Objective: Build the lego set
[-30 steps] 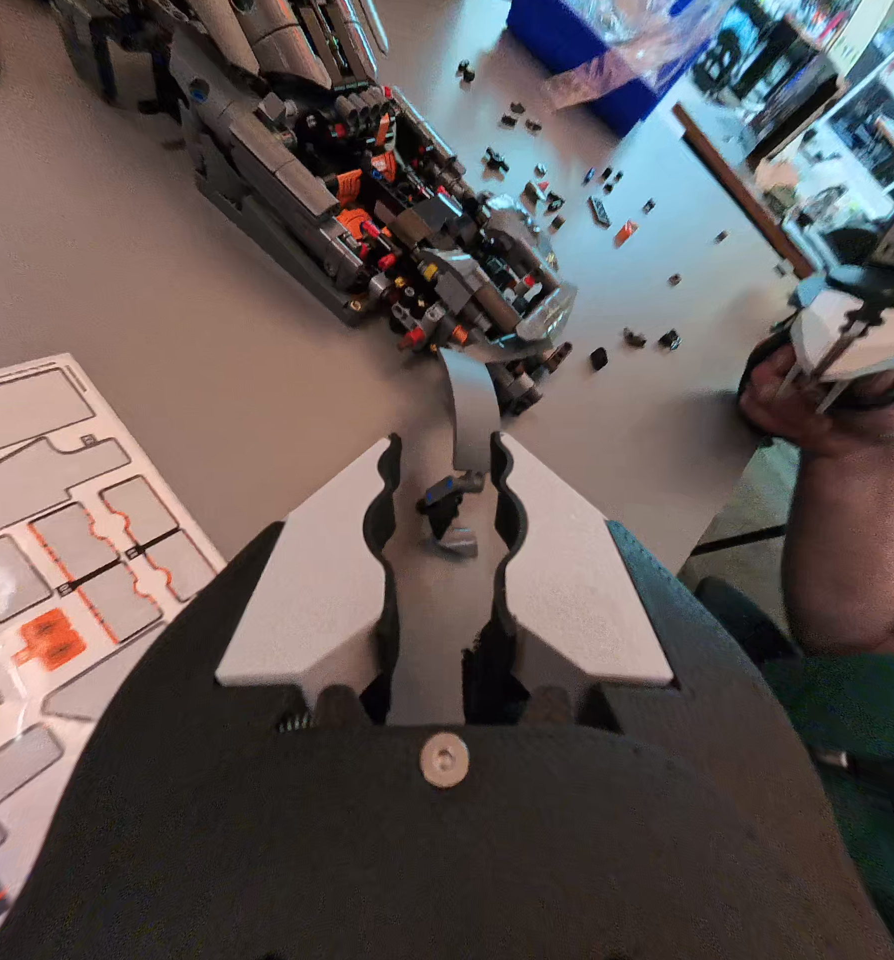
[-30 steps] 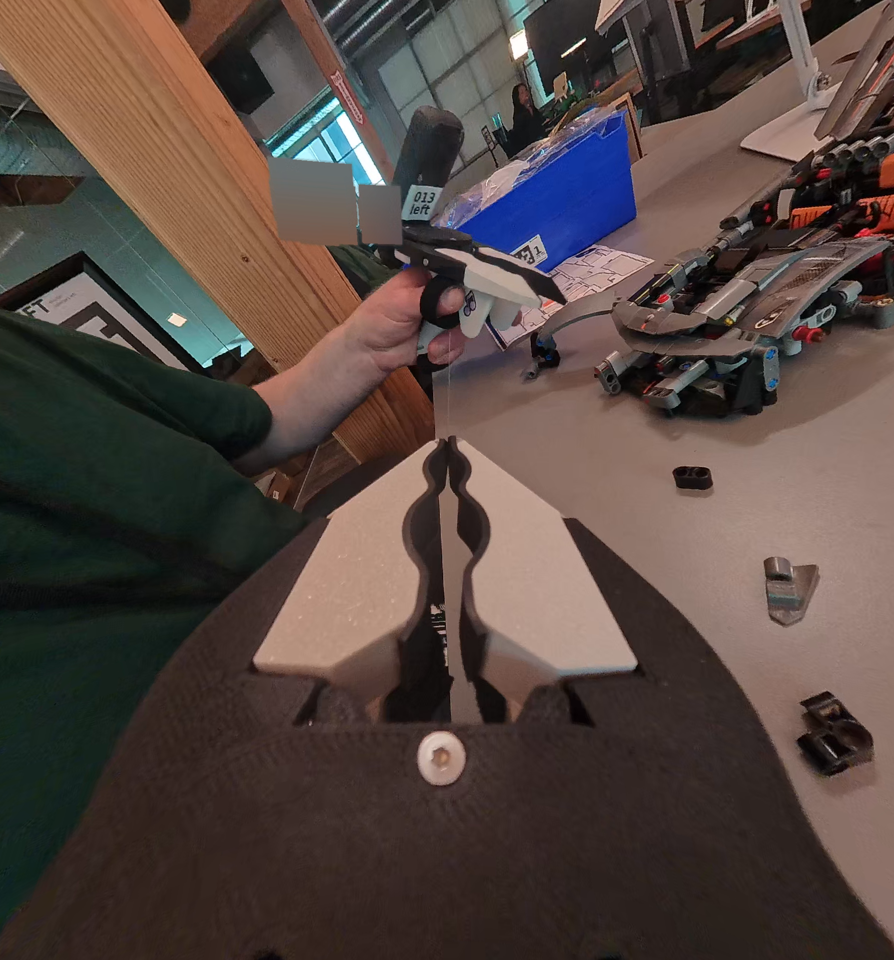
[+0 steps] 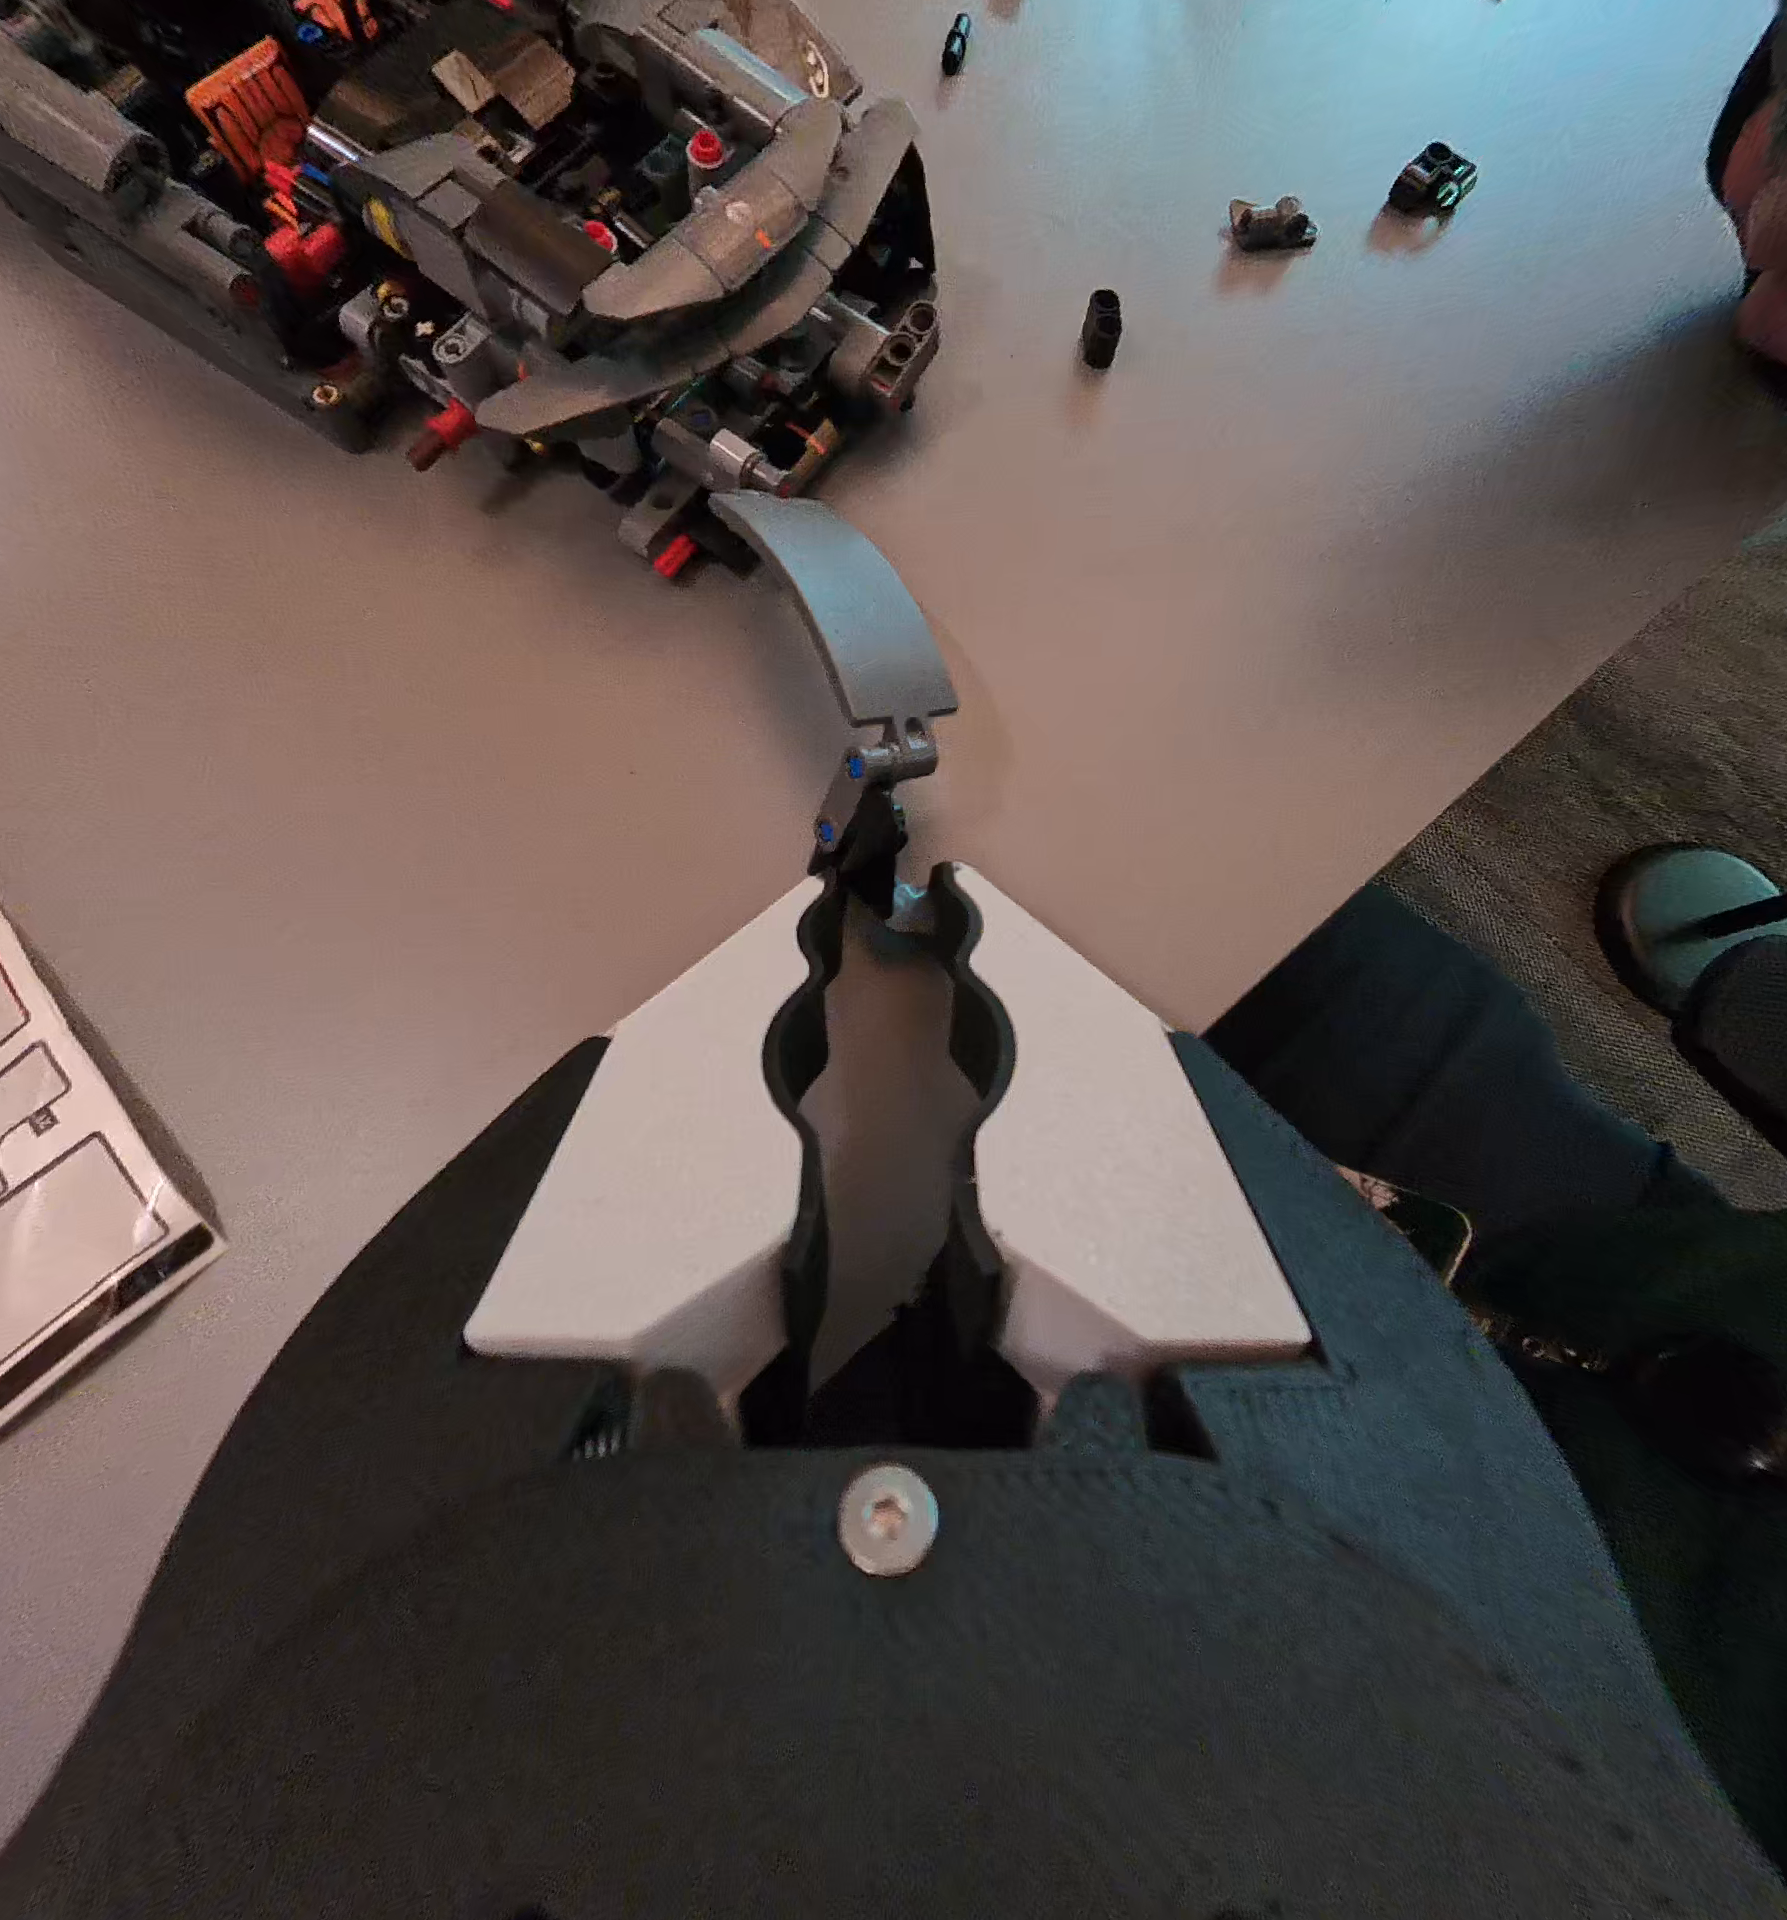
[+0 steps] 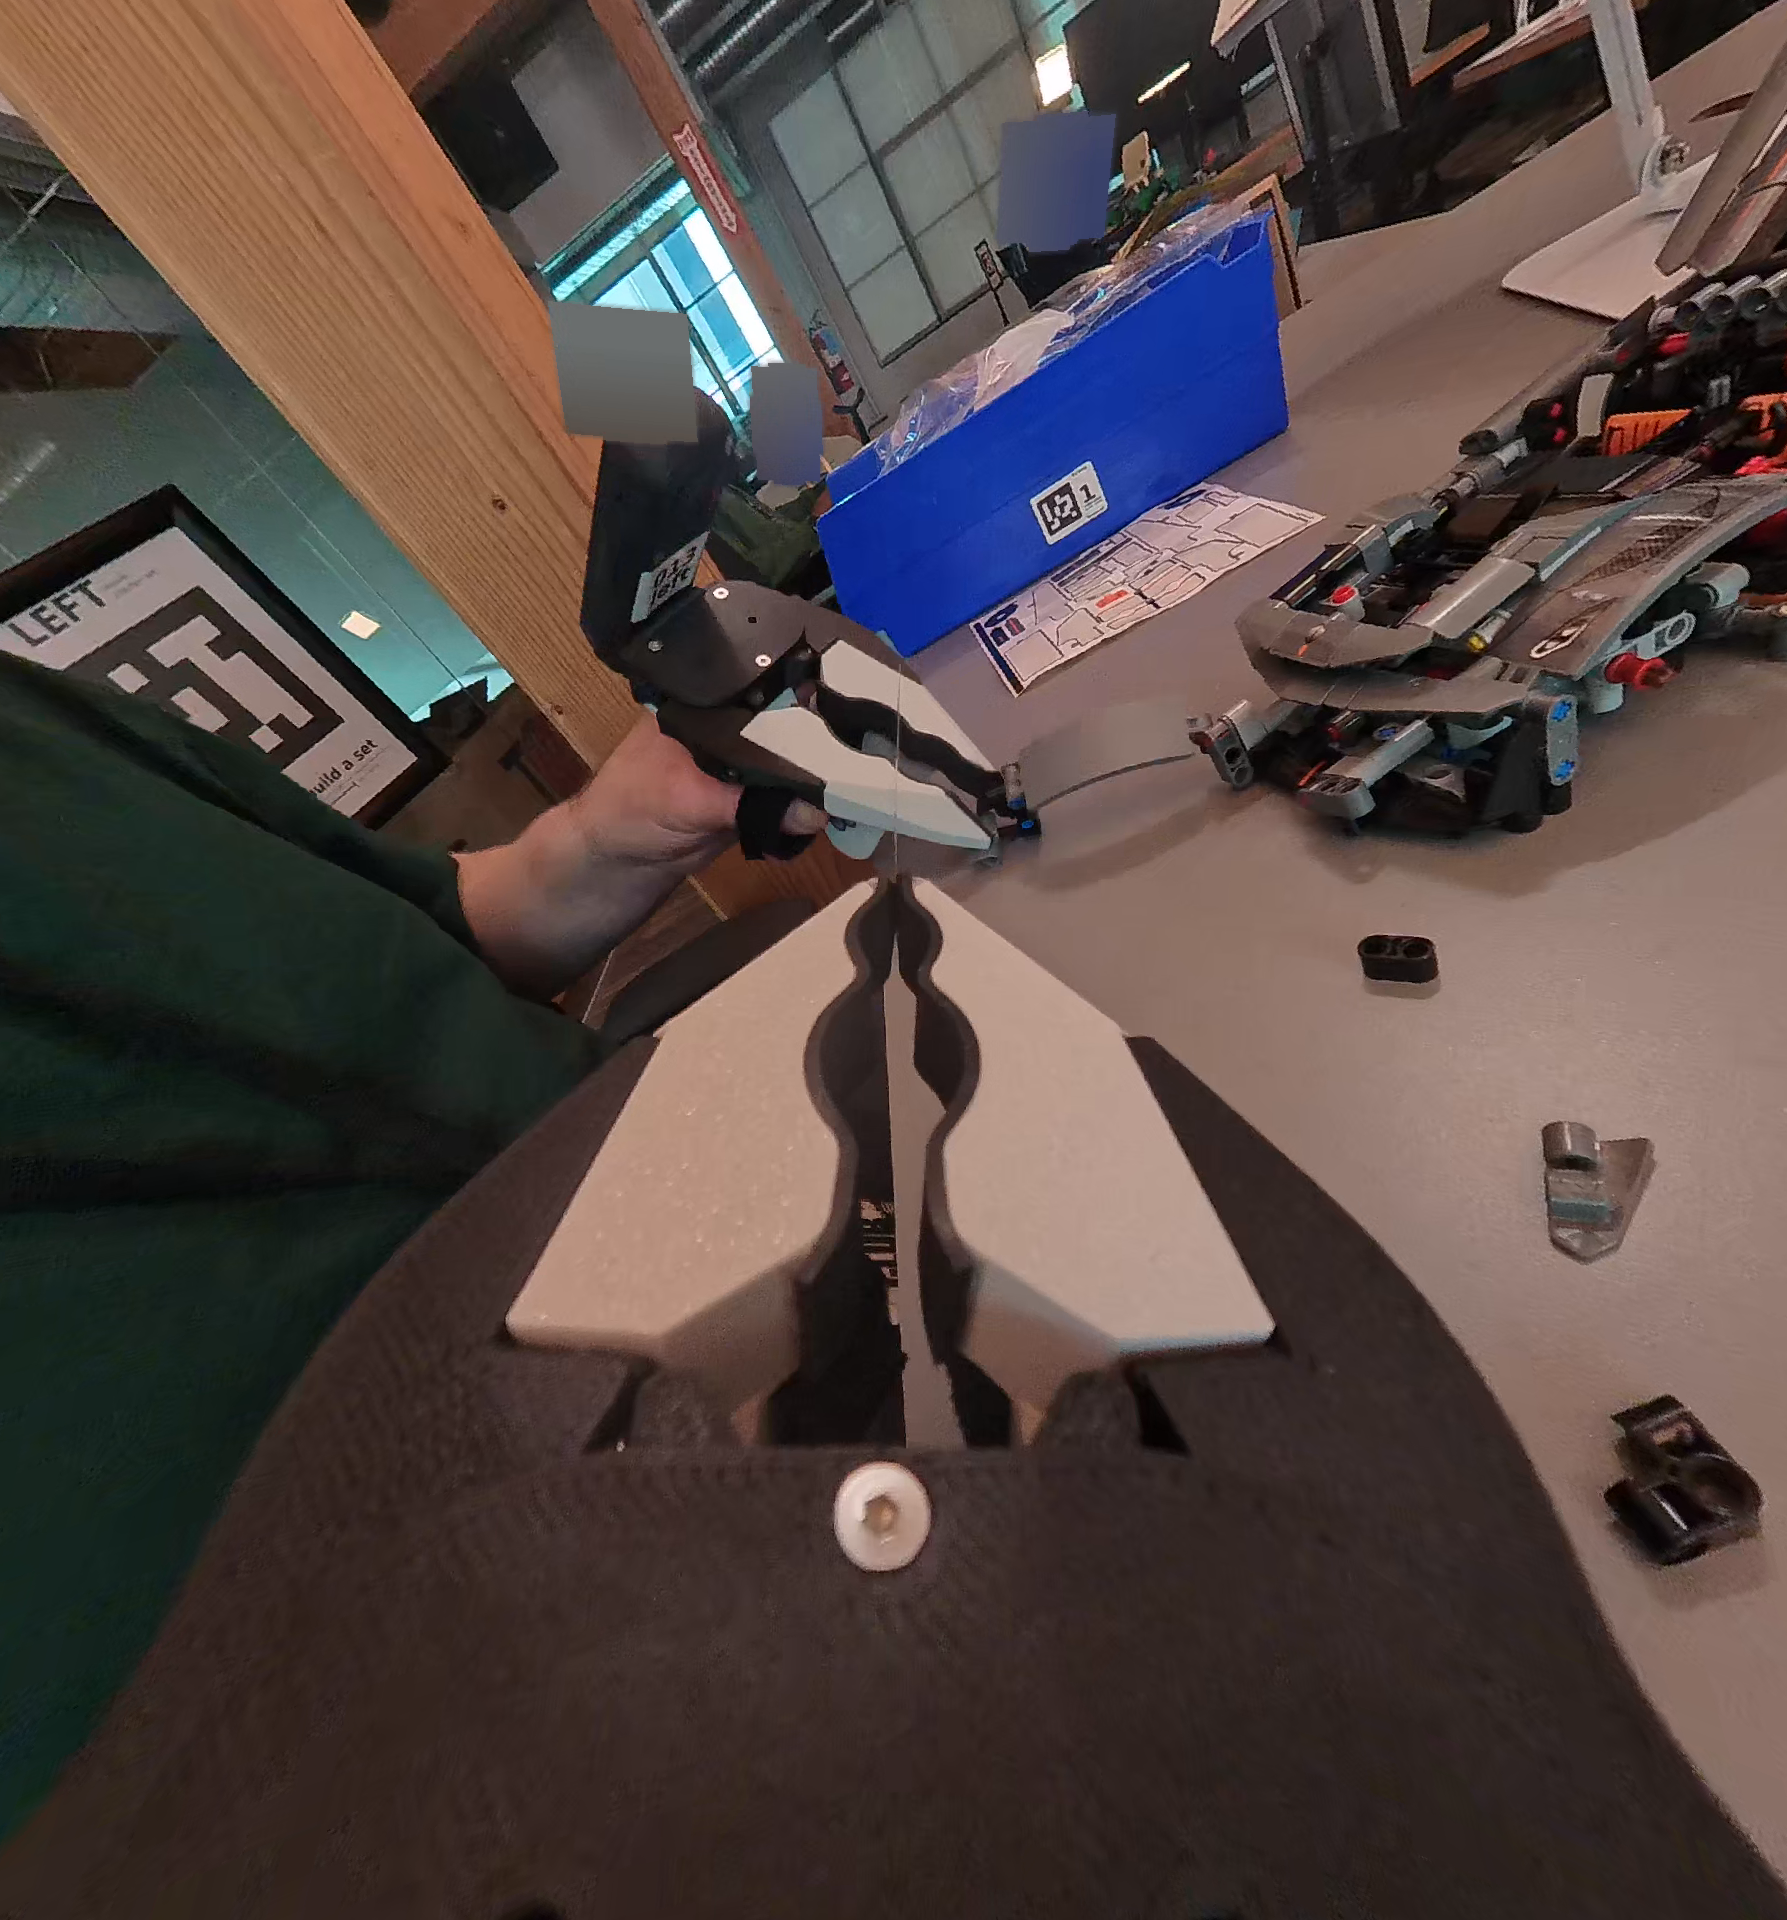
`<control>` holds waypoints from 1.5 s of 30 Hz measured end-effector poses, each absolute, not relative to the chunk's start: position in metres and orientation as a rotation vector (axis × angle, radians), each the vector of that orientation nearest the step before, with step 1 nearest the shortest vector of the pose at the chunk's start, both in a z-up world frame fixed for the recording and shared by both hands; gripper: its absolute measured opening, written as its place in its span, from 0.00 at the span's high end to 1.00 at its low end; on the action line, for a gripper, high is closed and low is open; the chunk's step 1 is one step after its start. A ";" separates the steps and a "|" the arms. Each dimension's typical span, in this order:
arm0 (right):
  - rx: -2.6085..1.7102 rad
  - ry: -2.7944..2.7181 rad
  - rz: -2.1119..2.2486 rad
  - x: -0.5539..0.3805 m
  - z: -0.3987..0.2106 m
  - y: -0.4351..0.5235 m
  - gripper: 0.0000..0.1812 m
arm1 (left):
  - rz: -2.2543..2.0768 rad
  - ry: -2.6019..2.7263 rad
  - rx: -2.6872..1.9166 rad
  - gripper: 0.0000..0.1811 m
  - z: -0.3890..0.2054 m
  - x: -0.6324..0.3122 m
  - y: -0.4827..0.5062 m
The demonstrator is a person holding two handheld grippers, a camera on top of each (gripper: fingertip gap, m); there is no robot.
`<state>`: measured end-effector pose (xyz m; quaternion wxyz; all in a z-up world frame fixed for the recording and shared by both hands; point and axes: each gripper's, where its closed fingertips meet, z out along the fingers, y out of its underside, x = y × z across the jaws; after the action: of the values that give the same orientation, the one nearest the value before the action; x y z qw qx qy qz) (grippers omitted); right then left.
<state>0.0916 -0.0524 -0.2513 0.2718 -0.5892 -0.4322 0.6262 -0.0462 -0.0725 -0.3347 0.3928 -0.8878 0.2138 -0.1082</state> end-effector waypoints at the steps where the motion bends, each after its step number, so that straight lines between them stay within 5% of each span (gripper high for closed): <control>1: -1.584 -1.164 1.687 0.092 -0.251 -0.053 1.00 | -0.279 0.542 -2.252 0.92 -0.334 -0.044 -0.074; 17: -1.623 -1.147 1.657 0.067 -0.254 -0.056 1.00 | -0.295 0.719 -2.128 0.77 -0.311 -0.021 -0.082; 22: -1.619 -1.130 1.658 0.069 -0.253 -0.056 1.00 | -0.170 0.895 -2.082 0.77 -0.309 0.003 -0.077; 28: -1.622 -1.145 1.643 0.068 -0.255 -0.058 1.00 | 0.148 0.997 -2.111 0.89 -0.326 -0.006 -0.065; 45: -1.646 -1.166 1.644 0.062 -0.258 -0.059 1.00 | -0.525 0.353 -2.196 0.88 -0.328 -0.067 -0.072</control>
<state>0.0623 -0.0591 -0.2580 0.2662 -0.6096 -0.4319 0.6091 -0.0669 -0.0717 -0.3285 0.4151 -0.8742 0.1406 -0.2091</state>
